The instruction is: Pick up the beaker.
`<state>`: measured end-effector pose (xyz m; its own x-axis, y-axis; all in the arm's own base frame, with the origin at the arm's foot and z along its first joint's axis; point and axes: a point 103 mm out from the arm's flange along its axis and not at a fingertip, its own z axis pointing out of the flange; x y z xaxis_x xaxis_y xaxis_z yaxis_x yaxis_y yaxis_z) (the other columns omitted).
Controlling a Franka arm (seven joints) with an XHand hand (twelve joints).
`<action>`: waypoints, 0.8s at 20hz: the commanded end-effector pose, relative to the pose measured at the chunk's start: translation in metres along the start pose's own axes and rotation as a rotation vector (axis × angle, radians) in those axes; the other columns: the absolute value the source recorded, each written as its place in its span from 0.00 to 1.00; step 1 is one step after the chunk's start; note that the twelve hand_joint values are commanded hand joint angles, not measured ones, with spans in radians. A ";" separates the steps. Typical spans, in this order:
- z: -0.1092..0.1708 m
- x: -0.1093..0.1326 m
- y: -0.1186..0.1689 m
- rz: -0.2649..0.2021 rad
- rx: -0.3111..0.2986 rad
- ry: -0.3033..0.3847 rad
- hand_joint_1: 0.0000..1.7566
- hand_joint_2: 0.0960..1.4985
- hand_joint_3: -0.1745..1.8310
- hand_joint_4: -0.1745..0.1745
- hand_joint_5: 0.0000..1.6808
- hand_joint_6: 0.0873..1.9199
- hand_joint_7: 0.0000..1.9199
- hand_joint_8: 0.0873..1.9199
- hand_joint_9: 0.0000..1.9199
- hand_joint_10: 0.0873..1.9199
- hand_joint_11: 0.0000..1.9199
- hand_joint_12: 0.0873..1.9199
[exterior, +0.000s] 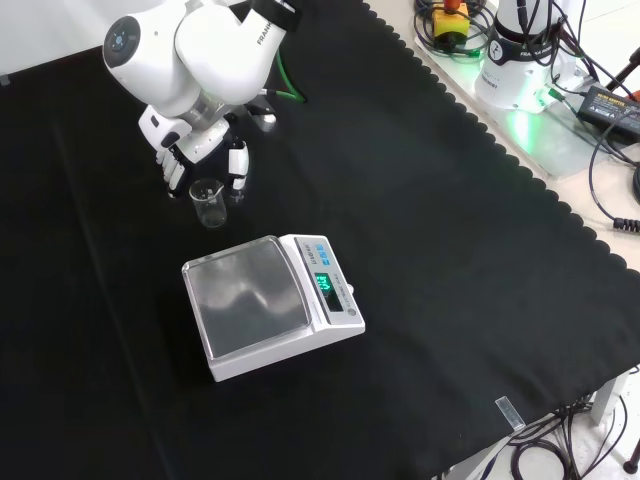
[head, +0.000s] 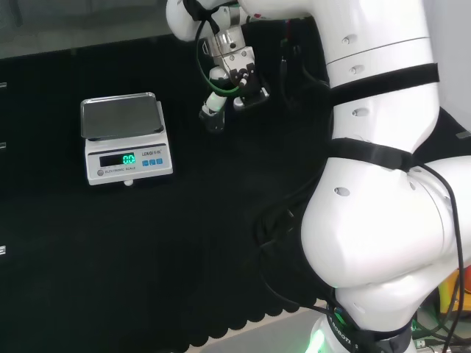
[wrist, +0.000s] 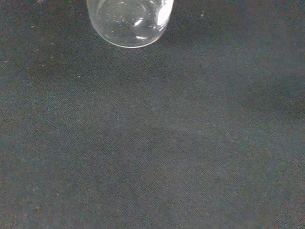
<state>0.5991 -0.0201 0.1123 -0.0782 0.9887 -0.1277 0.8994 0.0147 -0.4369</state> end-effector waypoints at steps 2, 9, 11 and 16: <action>-0.003 0.013 0.013 -0.016 0.012 -0.017 0.35 0.50 0.21 0.44 0.33 0.00 0.29 0.29 0.34 0.31 0.28 0.67; -0.001 0.017 0.019 -0.020 0.012 -0.050 0.40 0.49 0.24 0.45 0.37 0.00 0.37 0.25 0.43 0.25 0.34 0.64; 0.000 0.016 0.018 -0.021 0.022 -0.061 0.42 0.48 0.25 0.45 0.39 0.00 0.39 0.24 0.46 0.24 0.35 0.64; 0.007 0.011 0.015 -0.012 0.029 -0.059 0.48 0.48 0.28 0.44 0.44 0.00 0.41 0.22 0.49 0.20 0.38 0.62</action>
<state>0.6127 -0.0058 0.0999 -0.1203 0.9782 -0.1694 0.8861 0.0289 -0.4626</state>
